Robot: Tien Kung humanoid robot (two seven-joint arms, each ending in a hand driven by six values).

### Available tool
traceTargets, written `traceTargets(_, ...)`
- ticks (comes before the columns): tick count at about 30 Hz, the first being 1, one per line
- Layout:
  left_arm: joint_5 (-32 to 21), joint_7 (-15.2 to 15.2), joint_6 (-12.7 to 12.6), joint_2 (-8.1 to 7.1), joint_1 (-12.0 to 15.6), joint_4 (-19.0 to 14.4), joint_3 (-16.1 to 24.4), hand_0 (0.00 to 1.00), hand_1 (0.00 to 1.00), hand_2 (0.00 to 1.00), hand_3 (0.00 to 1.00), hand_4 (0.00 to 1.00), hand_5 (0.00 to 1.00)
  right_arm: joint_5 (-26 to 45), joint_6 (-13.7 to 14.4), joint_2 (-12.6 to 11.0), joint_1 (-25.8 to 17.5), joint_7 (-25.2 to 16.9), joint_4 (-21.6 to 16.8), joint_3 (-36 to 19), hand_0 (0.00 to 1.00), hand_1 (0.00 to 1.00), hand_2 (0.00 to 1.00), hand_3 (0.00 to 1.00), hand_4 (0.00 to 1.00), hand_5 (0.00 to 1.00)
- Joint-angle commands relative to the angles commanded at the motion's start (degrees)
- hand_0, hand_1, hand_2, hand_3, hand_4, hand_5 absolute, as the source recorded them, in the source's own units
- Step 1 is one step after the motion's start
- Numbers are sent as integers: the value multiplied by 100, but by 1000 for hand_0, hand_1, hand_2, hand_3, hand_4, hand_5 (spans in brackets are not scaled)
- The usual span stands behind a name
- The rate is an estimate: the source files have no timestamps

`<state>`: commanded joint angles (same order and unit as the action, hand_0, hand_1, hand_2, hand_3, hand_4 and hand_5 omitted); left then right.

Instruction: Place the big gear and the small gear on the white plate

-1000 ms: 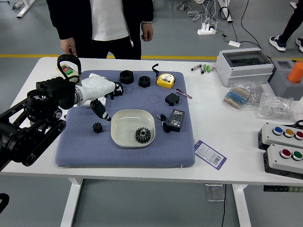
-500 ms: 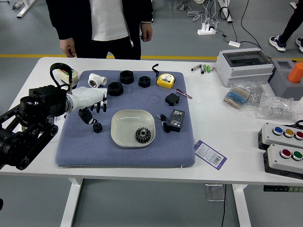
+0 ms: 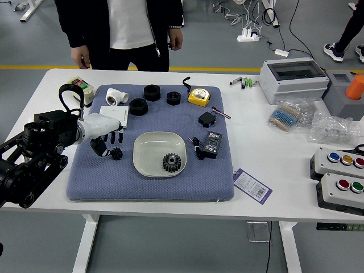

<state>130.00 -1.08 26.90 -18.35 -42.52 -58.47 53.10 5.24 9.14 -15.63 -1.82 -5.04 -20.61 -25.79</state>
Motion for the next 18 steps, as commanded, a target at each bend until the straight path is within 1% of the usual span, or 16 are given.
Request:
traceTargets(5, 0, -45, 115, -30, 9, -99, -12, 381, 483, 532, 605, 738, 2, -3, 1, 1, -5, 2, 2, 11, 735, 742, 765, 636, 908, 752)
traceTargets(11, 0, -79, 240, -23, 18, -158, -55, 382, 496, 542, 618, 745, 2, 9, 3, 5, -23, 1, 2, 19, 735, 742, 766, 636, 908, 751)
traceTargets(12, 0, -78, 243, -20, 20, -161, -71, 382, 496, 542, 618, 745, 2, 10, 3, 5, -26, 1, 2, 19, 735, 742, 766, 636, 908, 751)
traceTargets(13, 0, -75, 242, -16, 21, -164, -85, 385, 502, 557, 641, 799, 2, 11, 3, 5, -28, 1, 2, 19, 734, 742, 765, 635, 906, 750)
traceTargets(18, 0, -47, 189, 50, 29, -94, -143, 385, 502, 557, 641, 799, 2, 10, 3, 5, -42, 1, 0, 24, 734, 742, 765, 635, 906, 750)
